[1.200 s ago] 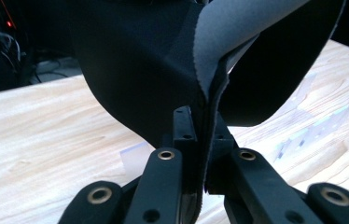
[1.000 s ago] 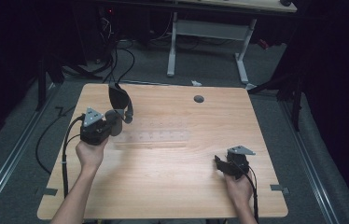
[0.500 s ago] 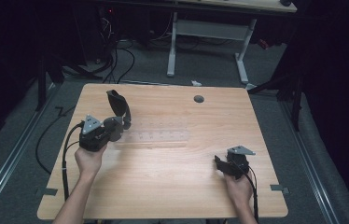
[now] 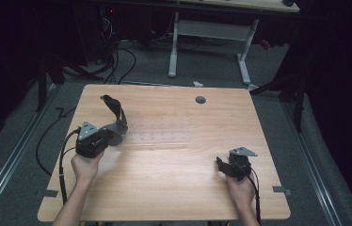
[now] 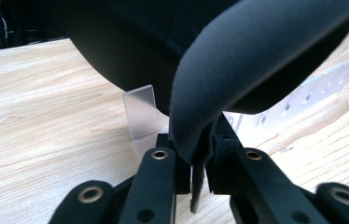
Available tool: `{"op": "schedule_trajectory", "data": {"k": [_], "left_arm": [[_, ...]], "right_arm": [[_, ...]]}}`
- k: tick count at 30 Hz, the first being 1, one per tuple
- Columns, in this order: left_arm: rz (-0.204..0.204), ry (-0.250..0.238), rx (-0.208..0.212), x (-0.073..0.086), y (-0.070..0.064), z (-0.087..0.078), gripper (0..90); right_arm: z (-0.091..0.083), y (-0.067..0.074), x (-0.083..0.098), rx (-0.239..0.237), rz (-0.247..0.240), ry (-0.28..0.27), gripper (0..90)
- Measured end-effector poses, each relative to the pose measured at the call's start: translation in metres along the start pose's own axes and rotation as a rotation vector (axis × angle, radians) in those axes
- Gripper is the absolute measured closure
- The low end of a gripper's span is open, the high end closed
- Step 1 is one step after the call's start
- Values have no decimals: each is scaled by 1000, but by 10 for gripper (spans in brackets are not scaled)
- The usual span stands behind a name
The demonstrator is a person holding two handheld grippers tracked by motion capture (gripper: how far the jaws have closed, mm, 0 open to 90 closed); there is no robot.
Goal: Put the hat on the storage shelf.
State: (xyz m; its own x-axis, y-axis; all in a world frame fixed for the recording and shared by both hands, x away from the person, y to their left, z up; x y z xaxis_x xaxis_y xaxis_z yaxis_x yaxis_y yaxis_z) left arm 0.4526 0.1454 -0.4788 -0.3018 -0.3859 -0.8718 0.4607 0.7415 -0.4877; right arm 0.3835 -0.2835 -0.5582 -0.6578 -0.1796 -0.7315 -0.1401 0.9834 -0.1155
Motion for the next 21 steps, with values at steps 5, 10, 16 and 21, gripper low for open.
{"op": "schedule_trajectory", "data": {"k": [5,10,16,21], "left_arm": [[-14,14,-11,2,3,-5,592],[-59,24,-21,6,10,-15,480],[-80,59,-24,16,16,-26,433],[-98,67,-25,25,18,-33,417]], "right_arm": [[0,0,0,0,0,0,403],[0,0,0,0,0,0,403],[0,0,0,0,0,0,403],[0,0,0,0,0,0,403]]}}
Point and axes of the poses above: each handheld gripper's, and its own axes: z roughly forward along the jaws, x roughly out of its underside, y roughly to its left, the point moved 4 cm from there along z, roughly forward along the jaws, and after that the axes turned 8 degrees about x, right-handed, at the moved point
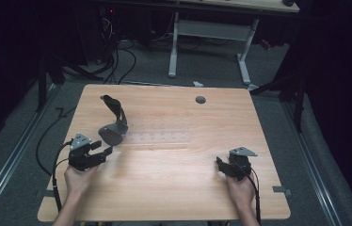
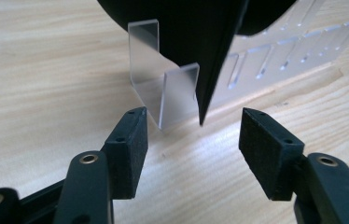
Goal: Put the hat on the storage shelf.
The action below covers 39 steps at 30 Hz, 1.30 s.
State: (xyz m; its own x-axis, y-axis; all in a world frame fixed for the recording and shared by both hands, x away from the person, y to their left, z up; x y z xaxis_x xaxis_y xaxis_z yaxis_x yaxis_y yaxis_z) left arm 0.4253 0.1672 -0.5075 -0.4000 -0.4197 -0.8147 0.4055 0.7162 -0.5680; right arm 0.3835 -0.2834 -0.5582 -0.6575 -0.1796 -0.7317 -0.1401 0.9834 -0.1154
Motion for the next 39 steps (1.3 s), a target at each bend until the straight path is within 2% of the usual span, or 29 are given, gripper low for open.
{"op": "schedule_trajectory", "data": {"k": [6,13,19,22,28,30,39], "left_arm": [[5,16,-9,15,2,-5,410],[34,61,-22,33,2,-2,401],[60,96,-48,50,4,2,396],[76,119,-77,56,7,6,384],[105,120,-99,57,7,8,374],[132,120,-109,60,6,9,369],[130,126,-106,60,6,9,341]], "right_arm": [[0,0,0,0,0,0,403],[0,0,0,0,1,0,403],[0,0,0,0,1,0,403],[0,0,0,0,1,1,403],[0,0,0,0,1,1,403],[0,0,0,0,1,0,403],[0,0,0,0,1,0,403]]}}
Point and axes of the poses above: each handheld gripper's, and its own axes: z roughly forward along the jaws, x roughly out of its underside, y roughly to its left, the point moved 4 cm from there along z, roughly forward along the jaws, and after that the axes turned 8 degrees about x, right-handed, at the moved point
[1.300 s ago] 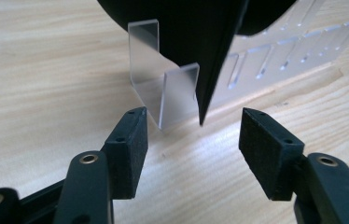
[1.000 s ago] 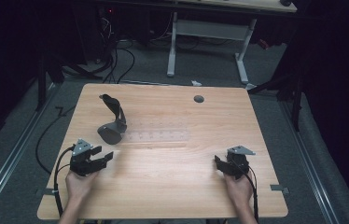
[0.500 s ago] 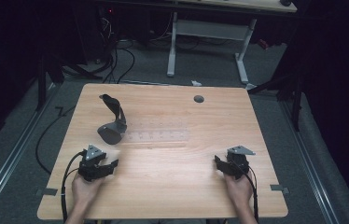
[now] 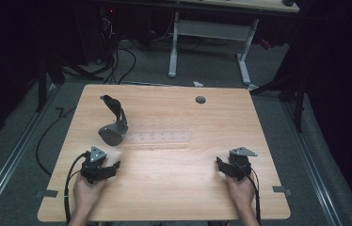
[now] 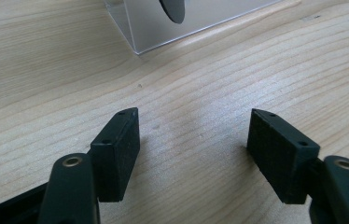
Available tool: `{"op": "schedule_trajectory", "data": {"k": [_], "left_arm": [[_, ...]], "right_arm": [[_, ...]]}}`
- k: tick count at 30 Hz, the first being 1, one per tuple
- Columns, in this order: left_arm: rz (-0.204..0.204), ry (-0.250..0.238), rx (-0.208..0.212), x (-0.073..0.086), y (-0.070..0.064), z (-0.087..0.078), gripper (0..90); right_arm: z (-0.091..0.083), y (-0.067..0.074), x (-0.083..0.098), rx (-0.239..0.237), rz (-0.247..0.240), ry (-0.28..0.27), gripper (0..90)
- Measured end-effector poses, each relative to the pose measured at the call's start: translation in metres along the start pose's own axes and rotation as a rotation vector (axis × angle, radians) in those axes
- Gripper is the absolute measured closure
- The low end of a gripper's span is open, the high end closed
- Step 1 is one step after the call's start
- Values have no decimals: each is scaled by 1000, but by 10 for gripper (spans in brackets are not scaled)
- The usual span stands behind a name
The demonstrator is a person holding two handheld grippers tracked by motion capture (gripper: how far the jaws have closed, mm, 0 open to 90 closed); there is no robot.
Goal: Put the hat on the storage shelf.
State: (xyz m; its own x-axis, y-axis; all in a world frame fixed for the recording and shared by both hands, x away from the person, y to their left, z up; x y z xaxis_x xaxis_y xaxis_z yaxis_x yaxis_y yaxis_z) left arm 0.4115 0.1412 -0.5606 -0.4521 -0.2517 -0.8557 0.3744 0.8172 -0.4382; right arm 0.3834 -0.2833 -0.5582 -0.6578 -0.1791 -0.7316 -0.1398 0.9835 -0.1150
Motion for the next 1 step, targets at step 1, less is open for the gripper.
{"op": "schedule_trajectory", "data": {"k": [1], "left_arm": [[0,1,1,0,0,0,337]], "right_arm": [[0,0,0,0,0,0,403]]}}
Point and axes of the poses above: each handheld gripper's, and its own axes: z roughly forward along the jaws, x roughly out of its underside, y roughly to its left, the point moved 4 cm from there along z, roughly forward along the jaws, and after that the axes turned 8 degrees about x, right-handed, at the moved point
